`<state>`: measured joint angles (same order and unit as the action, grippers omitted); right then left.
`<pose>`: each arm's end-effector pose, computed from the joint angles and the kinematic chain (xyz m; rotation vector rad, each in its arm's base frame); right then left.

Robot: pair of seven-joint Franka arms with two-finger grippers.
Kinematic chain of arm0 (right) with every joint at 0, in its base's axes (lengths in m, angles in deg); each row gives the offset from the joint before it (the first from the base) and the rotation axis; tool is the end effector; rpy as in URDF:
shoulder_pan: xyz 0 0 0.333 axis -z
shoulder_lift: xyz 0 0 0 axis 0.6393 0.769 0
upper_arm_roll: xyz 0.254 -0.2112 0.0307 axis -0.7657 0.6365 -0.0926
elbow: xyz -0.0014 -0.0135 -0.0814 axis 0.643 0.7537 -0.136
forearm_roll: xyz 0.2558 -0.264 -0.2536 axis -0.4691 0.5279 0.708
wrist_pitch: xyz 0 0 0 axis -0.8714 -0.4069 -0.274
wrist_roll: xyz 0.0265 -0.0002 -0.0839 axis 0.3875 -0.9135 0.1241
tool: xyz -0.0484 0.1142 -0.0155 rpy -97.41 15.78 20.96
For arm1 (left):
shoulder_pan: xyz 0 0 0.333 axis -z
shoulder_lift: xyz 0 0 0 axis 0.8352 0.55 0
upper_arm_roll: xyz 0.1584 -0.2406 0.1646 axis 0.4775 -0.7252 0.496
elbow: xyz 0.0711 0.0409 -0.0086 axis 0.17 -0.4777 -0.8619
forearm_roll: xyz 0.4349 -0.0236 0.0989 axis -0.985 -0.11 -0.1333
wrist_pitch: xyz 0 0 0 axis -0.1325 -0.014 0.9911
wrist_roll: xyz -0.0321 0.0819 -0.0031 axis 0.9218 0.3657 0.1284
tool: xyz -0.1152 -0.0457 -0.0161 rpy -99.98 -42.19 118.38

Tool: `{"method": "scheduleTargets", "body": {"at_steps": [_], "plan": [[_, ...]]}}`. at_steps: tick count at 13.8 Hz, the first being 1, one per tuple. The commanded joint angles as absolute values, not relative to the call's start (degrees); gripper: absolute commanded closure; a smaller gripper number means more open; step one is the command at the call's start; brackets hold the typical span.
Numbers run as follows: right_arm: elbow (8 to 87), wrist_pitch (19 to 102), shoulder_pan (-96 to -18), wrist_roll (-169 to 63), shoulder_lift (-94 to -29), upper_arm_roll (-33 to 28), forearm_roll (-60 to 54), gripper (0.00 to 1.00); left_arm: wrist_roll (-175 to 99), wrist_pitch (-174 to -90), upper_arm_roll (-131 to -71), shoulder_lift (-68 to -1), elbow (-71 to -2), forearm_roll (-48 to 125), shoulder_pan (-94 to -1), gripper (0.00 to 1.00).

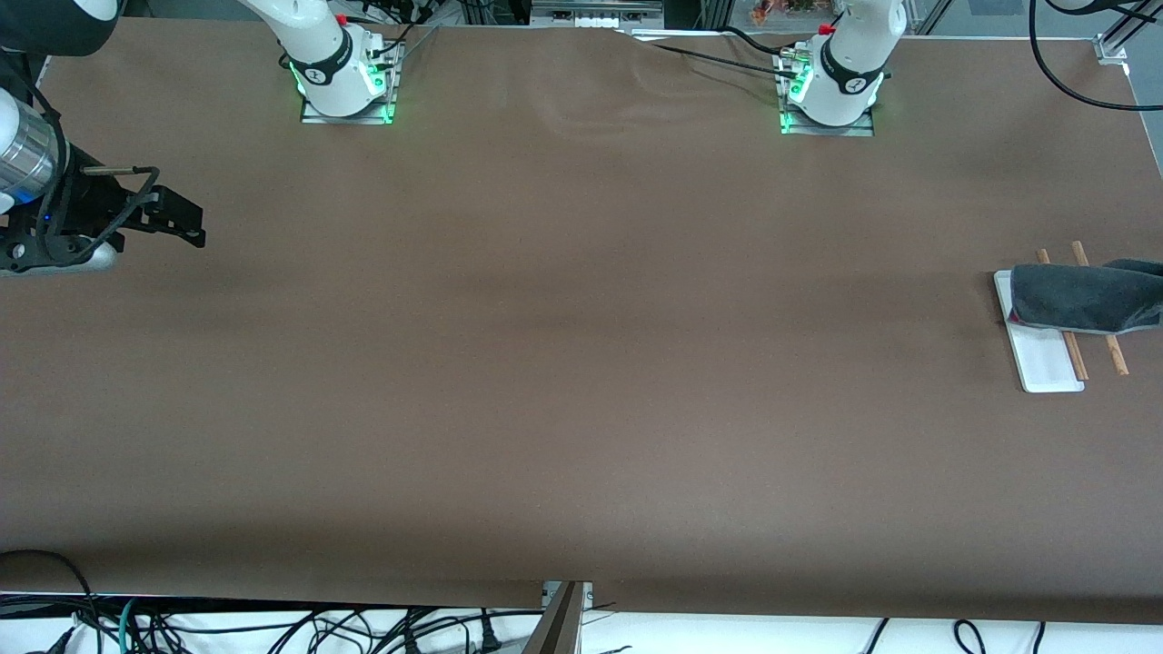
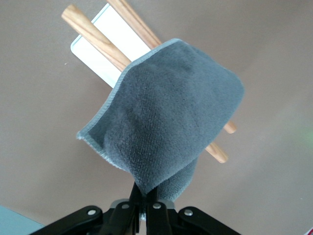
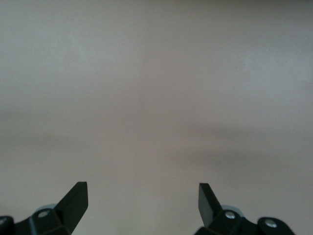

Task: Pass towel and hang on rack
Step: 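Lower the towel onto the sticks and open the left gripper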

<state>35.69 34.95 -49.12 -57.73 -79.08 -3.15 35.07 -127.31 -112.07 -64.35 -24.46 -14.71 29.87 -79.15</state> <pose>0.6367 0.0520 0.5916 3.1083 0.1371 -0.0657 0.5889 0.4581 0.3300 2.7663 -1.0966 -0.4306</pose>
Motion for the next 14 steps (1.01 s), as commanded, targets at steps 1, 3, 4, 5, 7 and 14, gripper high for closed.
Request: {"method": "scheduleTargets", "body": {"at_steps": [1,3,4,5,7,14], "plan": [[35.07,35.36,-49.41,-57.72,-78.98,-3.28,36.30,0.00,-128.62,-113.31,-64.78,-22.56,-13.99,29.53,-80.97,0.00],[34.90,35.36,-49.41,-57.72,-78.63,-3.28,35.77,0.00,-128.71,-113.31,-64.78,-22.29,-13.99,31.72,-81.42,0.00],[34.90,35.44,-49.58,-57.89,-78.71,-3.45,35.77,0.00,-128.62,-113.31,-64.70,-22.47,-13.90,31.81,-81.51,0.00],[34.81,35.53,-50.19,-57.81,-78.71,-3.54,36.29,0.00,-128.62,-113.31,-64.61,-22.64,-13.64,31.82,-81.59,0.00],[34.19,35.53,-50.46,-57.80,-78.62,-3.37,36.30,0.00,-128.44,-112.96,-64.61,-23.43,-11.11,31.55,-81.42,0.00],[34.19,35.44,-50.46,-57.98,-78.62,-3.37,35.95,0.00,-118.37,-101.12,-65.66,-31.87,-7.58,31.38,-71.95,0.00]]}}
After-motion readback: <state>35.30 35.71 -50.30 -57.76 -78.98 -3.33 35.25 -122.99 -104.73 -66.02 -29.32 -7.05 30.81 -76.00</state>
